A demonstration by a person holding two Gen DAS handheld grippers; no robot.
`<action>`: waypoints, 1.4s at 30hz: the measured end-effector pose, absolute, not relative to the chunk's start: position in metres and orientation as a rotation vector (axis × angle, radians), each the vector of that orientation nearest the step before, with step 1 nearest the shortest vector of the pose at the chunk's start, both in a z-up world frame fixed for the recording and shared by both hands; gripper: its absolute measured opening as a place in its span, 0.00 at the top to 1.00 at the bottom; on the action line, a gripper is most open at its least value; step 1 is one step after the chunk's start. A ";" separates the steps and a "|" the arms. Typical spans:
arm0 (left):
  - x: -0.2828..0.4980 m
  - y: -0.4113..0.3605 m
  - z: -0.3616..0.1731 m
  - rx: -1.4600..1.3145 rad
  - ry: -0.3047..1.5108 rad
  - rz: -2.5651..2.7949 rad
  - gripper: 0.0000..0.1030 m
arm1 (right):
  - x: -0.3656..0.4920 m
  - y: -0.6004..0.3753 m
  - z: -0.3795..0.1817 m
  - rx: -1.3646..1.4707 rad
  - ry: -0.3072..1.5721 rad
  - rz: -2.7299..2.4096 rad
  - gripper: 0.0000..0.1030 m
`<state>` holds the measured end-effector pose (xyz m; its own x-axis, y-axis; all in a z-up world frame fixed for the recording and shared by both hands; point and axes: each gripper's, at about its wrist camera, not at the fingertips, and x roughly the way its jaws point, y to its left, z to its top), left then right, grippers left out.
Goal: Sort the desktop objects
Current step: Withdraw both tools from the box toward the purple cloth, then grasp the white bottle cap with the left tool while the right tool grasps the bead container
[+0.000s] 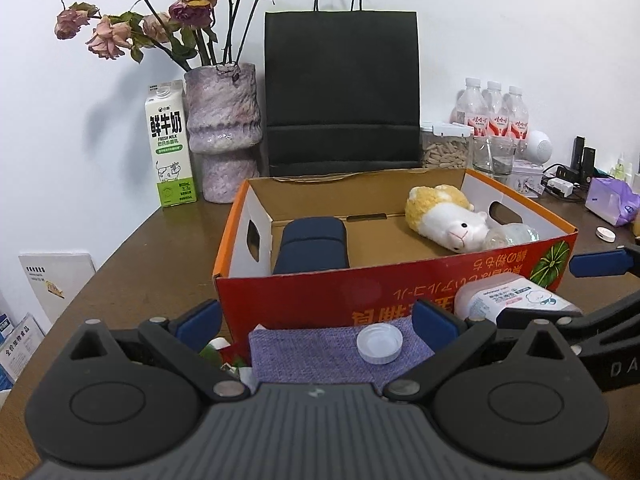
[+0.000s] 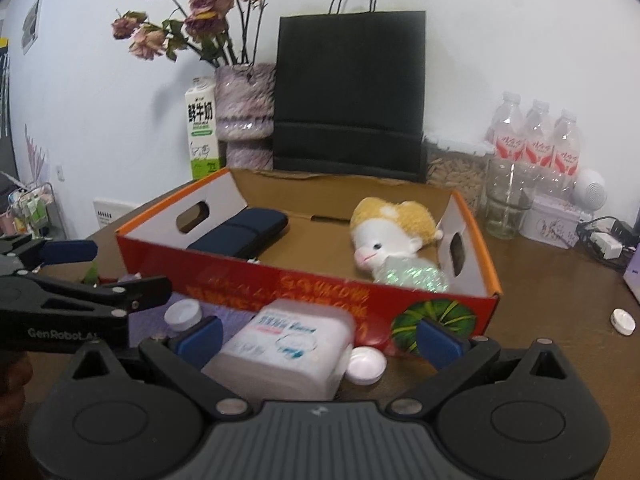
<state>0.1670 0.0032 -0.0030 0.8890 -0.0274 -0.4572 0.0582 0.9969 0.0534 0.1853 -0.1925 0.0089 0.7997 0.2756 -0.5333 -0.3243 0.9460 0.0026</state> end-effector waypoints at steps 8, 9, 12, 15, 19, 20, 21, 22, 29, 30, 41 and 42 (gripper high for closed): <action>0.166 0.008 -0.006 0.060 0.465 -0.023 0.00 | 0.188 -0.183 0.001 -0.091 0.596 0.295 0.00; 0.165 0.009 -0.006 0.057 0.465 -0.024 0.00 | 0.189 -0.183 -0.001 -0.084 0.600 0.294 0.00; 0.166 0.011 -0.006 0.049 0.463 -0.026 0.00 | 0.190 -0.184 -0.003 -0.073 0.604 0.289 0.00; 0.165 0.013 -0.005 0.037 0.455 -0.031 0.00 | 0.190 -0.183 -0.004 -0.078 0.602 0.283 0.00; 0.165 0.013 -0.004 0.034 0.455 -0.035 0.02 | 0.192 -0.181 -0.006 -0.074 0.607 0.278 0.03; 0.165 0.013 -0.004 0.033 0.455 -0.038 0.03 | 0.193 -0.180 -0.007 -0.071 0.608 0.279 0.06; 0.165 0.013 -0.004 0.033 0.456 -0.042 0.05 | 0.193 -0.179 -0.007 -0.070 0.610 0.281 0.09; 0.165 0.013 -0.004 0.032 0.458 -0.047 0.08 | 0.194 -0.178 -0.008 -0.069 0.611 0.284 0.10; 0.165 0.013 -0.004 0.020 0.456 -0.064 0.11 | 0.192 -0.177 -0.011 -0.050 0.608 0.337 0.28; 0.164 0.013 -0.004 0.020 0.456 -0.065 0.11 | 0.191 -0.179 -0.011 -0.040 0.605 0.341 0.29; 0.163 0.004 -0.008 0.035 0.472 -0.081 0.11 | 0.180 -0.204 -0.004 0.013 0.546 0.329 0.38; 0.163 0.003 -0.008 0.039 0.475 -0.083 0.11 | 0.178 -0.206 -0.003 0.017 0.542 0.327 0.38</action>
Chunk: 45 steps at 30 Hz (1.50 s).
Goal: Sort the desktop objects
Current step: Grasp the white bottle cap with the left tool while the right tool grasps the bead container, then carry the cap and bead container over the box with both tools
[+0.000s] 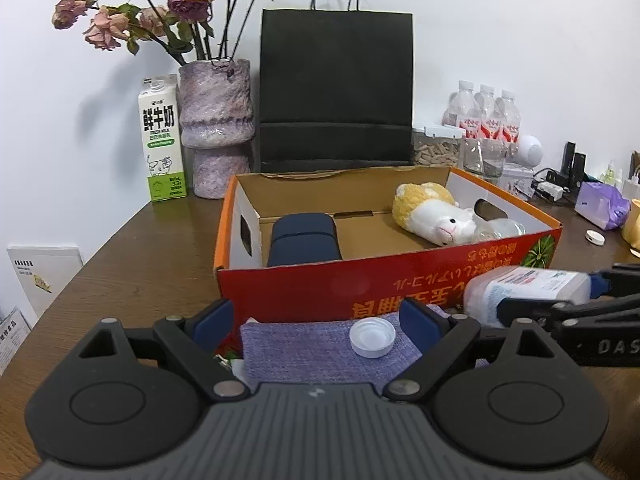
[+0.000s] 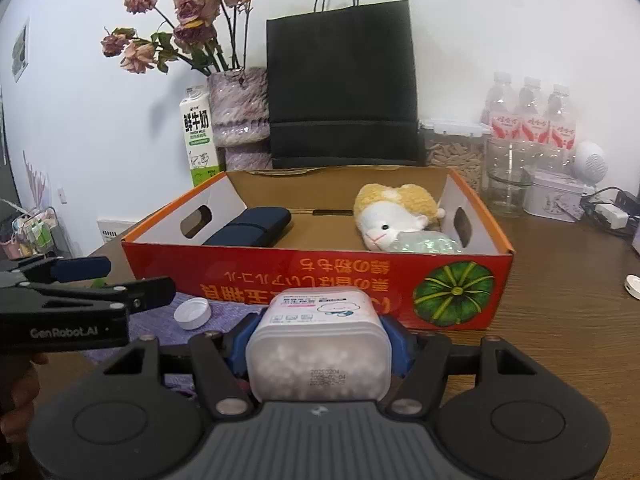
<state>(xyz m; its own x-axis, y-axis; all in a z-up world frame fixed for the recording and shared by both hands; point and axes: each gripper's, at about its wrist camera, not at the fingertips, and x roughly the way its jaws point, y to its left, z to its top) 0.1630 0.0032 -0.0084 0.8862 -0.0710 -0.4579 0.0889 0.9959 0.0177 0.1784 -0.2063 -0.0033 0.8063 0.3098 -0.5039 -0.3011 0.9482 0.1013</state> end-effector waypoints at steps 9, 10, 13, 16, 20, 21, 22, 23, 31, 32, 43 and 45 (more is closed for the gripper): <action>0.171 -0.017 -0.015 0.045 0.532 -0.118 0.22 | 0.168 -0.237 0.001 0.040 0.498 0.279 0.38; 0.172 -0.018 -0.016 0.043 0.542 -0.112 0.24 | 0.167 -0.239 0.001 0.041 0.497 0.276 0.38; 0.178 -0.020 -0.019 0.027 0.573 -0.089 0.32 | 0.167 -0.244 -0.001 0.042 0.493 0.275 0.38; 0.183 -0.020 -0.021 0.004 0.595 -0.070 0.43 | 0.166 -0.244 -0.002 0.045 0.493 0.286 0.38; 0.187 -0.020 -0.023 -0.016 0.610 -0.075 0.52 | 0.166 -0.243 -0.003 0.046 0.495 0.299 0.38; 0.188 -0.020 -0.023 -0.017 0.612 -0.079 0.57 | 0.166 -0.243 -0.003 0.046 0.494 0.299 0.38; 0.188 -0.020 -0.024 -0.022 0.615 -0.090 0.64 | 0.166 -0.242 -0.003 0.047 0.494 0.299 0.38; 0.188 -0.021 -0.024 -0.024 0.618 -0.097 0.67 | 0.166 -0.242 -0.003 0.047 0.493 0.299 0.38; 0.185 -0.021 -0.023 -0.035 0.610 -0.110 0.71 | 0.164 -0.241 -0.003 0.042 0.489 0.303 0.38; 0.184 -0.022 -0.022 -0.034 0.607 -0.110 0.71 | 0.164 -0.241 -0.003 0.043 0.487 0.304 0.38; 0.168 -0.022 0.000 -0.020 0.519 -0.131 0.71 | 0.158 -0.243 0.009 0.042 0.436 0.312 0.38; 0.166 -0.023 0.008 -0.014 0.488 -0.134 0.71 | 0.158 -0.241 0.013 0.037 0.419 0.318 0.38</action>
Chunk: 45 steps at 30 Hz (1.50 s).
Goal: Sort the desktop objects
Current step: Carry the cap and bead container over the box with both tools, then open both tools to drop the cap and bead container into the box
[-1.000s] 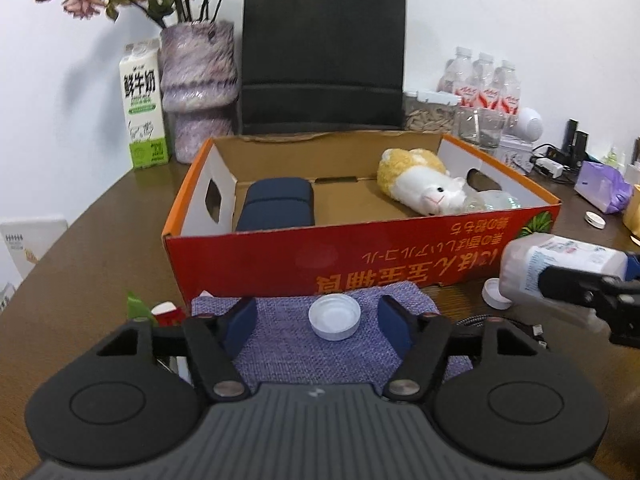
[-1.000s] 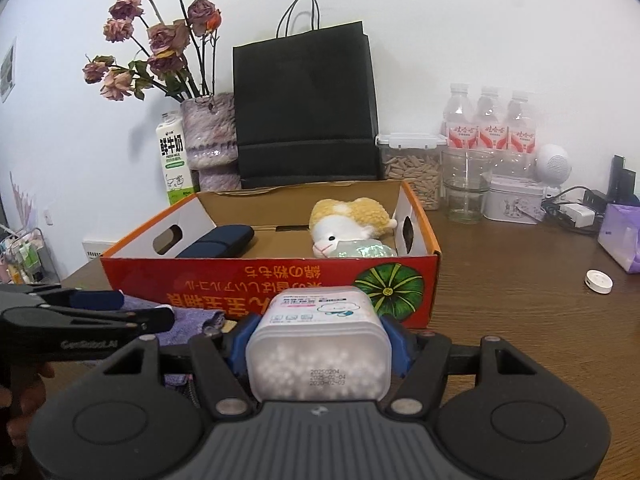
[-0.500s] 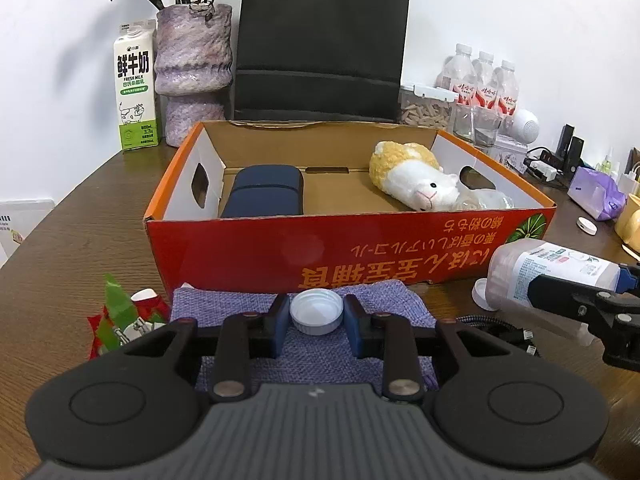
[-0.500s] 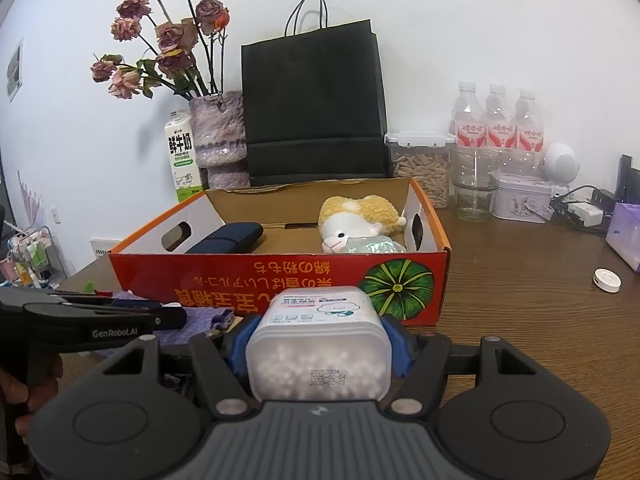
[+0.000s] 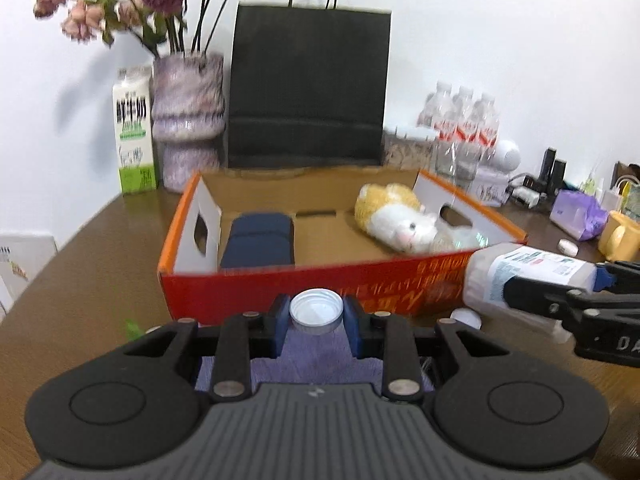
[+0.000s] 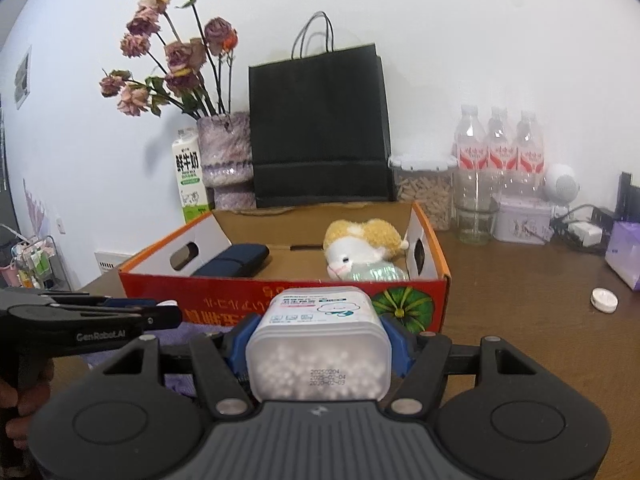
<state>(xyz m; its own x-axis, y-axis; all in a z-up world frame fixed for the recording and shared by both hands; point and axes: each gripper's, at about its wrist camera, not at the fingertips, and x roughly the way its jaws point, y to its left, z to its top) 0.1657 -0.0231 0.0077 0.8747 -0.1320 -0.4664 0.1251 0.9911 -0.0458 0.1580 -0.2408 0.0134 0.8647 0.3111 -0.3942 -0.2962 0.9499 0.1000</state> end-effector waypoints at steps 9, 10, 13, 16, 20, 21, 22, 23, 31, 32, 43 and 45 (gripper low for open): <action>0.186 -0.022 0.042 -0.024 0.362 -0.110 0.71 | 0.180 -0.224 0.042 0.009 0.327 0.366 0.38; 0.190 -0.021 0.043 -0.027 0.353 -0.103 0.71 | 0.184 -0.221 0.045 0.008 0.318 0.370 0.38; 0.206 -0.016 0.047 -0.044 0.335 -0.076 0.71 | 0.201 -0.213 0.052 0.005 0.296 0.381 0.38; 0.224 -0.012 0.047 -0.059 0.334 -0.045 0.71 | 0.222 -0.204 0.053 0.013 0.293 0.387 0.38; 0.249 -0.005 0.044 -0.072 0.352 -0.002 0.71 | 0.252 -0.191 0.050 0.024 0.307 0.380 0.38; 0.255 -0.004 0.044 -0.074 0.357 0.008 0.71 | 0.259 -0.187 0.049 0.026 0.312 0.378 0.38; 0.259 -0.002 0.042 -0.073 0.363 0.015 0.71 | 0.267 -0.183 0.048 0.026 0.318 0.378 0.38; 0.264 -0.001 0.040 -0.076 0.373 0.022 0.71 | 0.274 -0.179 0.046 0.024 0.323 0.378 0.38; 0.281 0.003 0.013 -0.054 0.480 0.035 0.71 | 0.301 -0.161 0.020 -0.012 0.413 0.374 0.38; 0.282 0.002 0.011 -0.046 0.486 0.033 0.71 | 0.302 -0.161 0.017 -0.015 0.422 0.373 0.38; 0.285 0.001 0.000 -0.022 0.528 0.034 0.71 | 0.308 -0.162 0.003 -0.033 0.500 0.366 0.38; 0.285 -0.001 0.001 -0.001 0.530 0.034 0.64 | 0.308 -0.162 0.003 -0.034 0.513 0.375 0.38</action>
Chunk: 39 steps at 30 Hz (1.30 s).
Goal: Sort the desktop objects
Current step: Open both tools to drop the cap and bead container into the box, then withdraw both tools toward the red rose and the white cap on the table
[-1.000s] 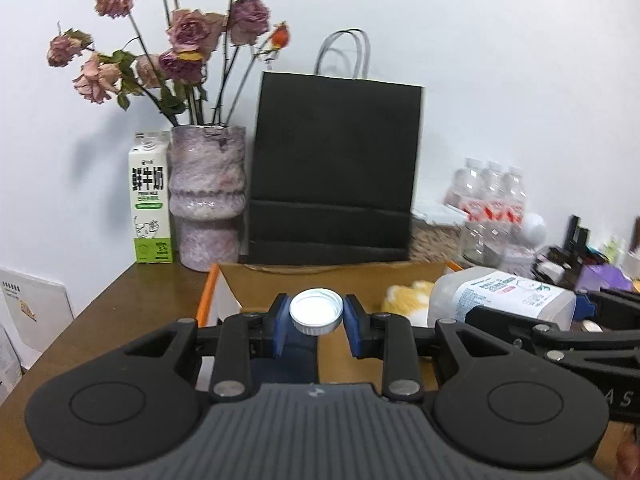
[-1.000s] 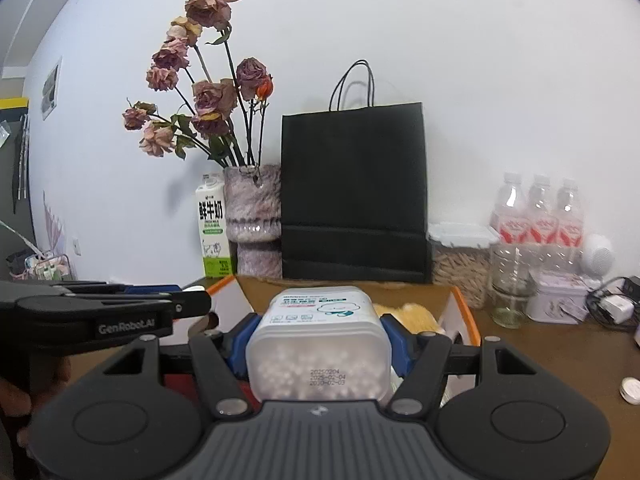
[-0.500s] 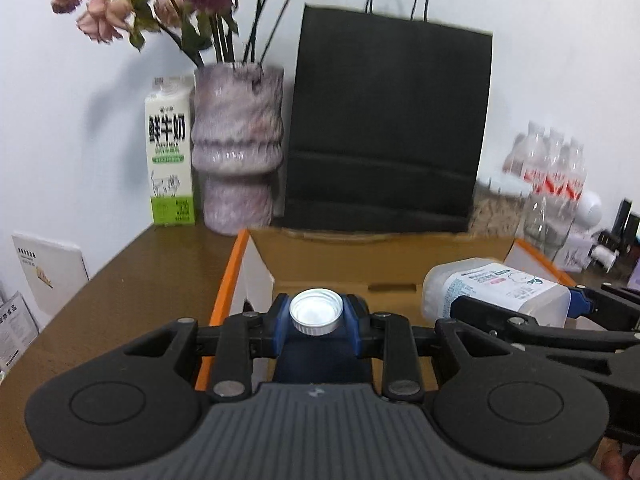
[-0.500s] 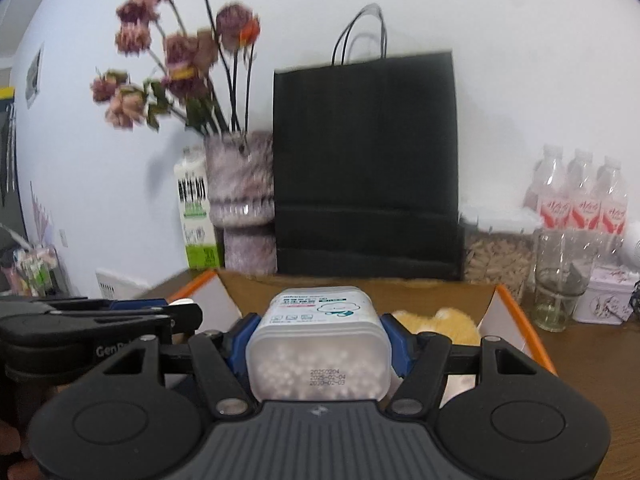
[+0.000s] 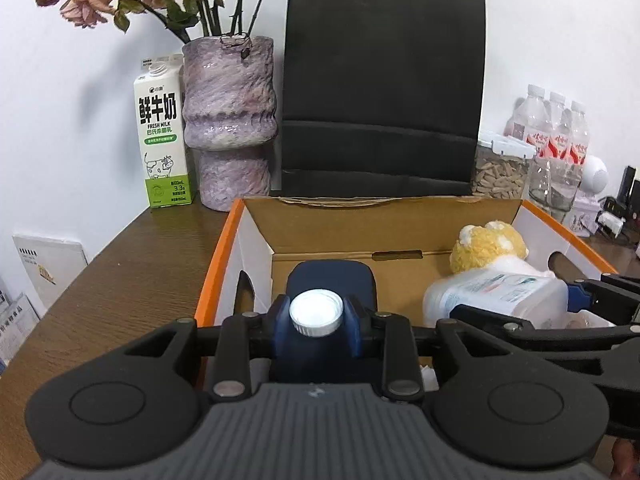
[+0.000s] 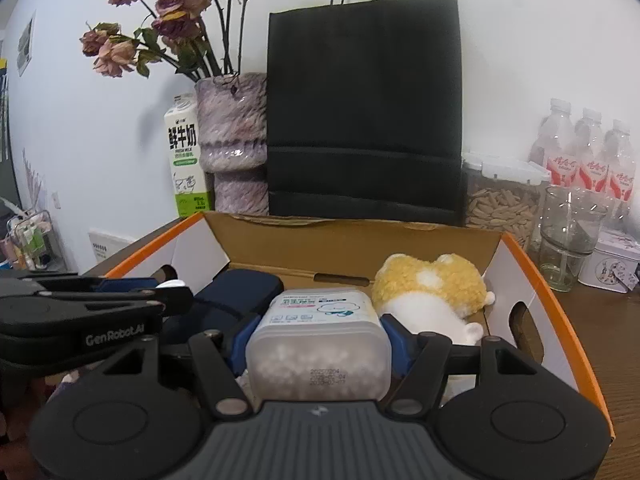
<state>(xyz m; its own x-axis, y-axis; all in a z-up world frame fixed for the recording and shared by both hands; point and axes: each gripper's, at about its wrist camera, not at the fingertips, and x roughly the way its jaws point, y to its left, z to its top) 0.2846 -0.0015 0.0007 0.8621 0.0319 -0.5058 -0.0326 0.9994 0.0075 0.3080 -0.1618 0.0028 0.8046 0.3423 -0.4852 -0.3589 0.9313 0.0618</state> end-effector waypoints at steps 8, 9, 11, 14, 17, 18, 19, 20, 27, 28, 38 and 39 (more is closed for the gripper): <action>0.273 0.004 0.015 0.032 0.458 0.115 0.00 | 0.300 -0.176 0.014 -0.017 0.481 0.331 0.00; 0.272 0.005 0.017 0.031 0.451 0.115 0.00 | 0.300 -0.179 0.016 -0.009 0.480 0.335 0.00; 0.271 0.007 0.019 0.021 0.451 0.100 0.00 | 0.299 -0.180 0.018 -0.013 0.478 0.327 0.00; 0.269 0.005 0.021 0.027 0.448 0.098 0.00 | 0.298 -0.180 0.019 -0.018 0.477 0.333 0.00; 0.267 0.004 0.022 0.030 0.443 0.094 0.00 | 0.296 -0.180 0.020 -0.022 0.479 0.339 0.00; 0.266 0.004 0.022 0.031 0.441 0.093 0.00 | 0.295 -0.180 0.020 -0.025 0.480 0.341 0.00; 0.266 0.004 0.021 0.031 0.441 0.091 0.00 | 0.295 -0.180 0.021 -0.025 0.479 0.343 0.00; 0.265 0.004 0.021 0.030 0.441 0.091 0.00 | 0.294 -0.180 0.021 -0.025 0.479 0.344 0.00; 0.255 0.005 0.024 0.029 0.422 0.092 0.00 | 0.288 -0.182 0.024 -0.029 0.472 0.347 0.00; 0.253 0.005 0.024 0.031 0.419 0.090 0.00 | 0.286 -0.183 0.024 -0.029 0.470 0.348 0.00; 0.216 0.014 0.022 0.028 0.371 0.078 0.00 | 0.248 -0.195 0.032 -0.035 0.424 0.358 0.00; 0.213 0.015 0.021 0.026 0.374 0.074 0.00 | 0.244 -0.197 0.031 -0.033 0.421 0.361 0.00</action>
<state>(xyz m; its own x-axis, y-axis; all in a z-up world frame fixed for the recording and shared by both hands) 0.2127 0.0152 0.0209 0.9281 0.0771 -0.3642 -0.0676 0.9970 0.0388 0.2440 -0.1966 0.0314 0.8500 0.3356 -0.4060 -0.3493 0.9360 0.0424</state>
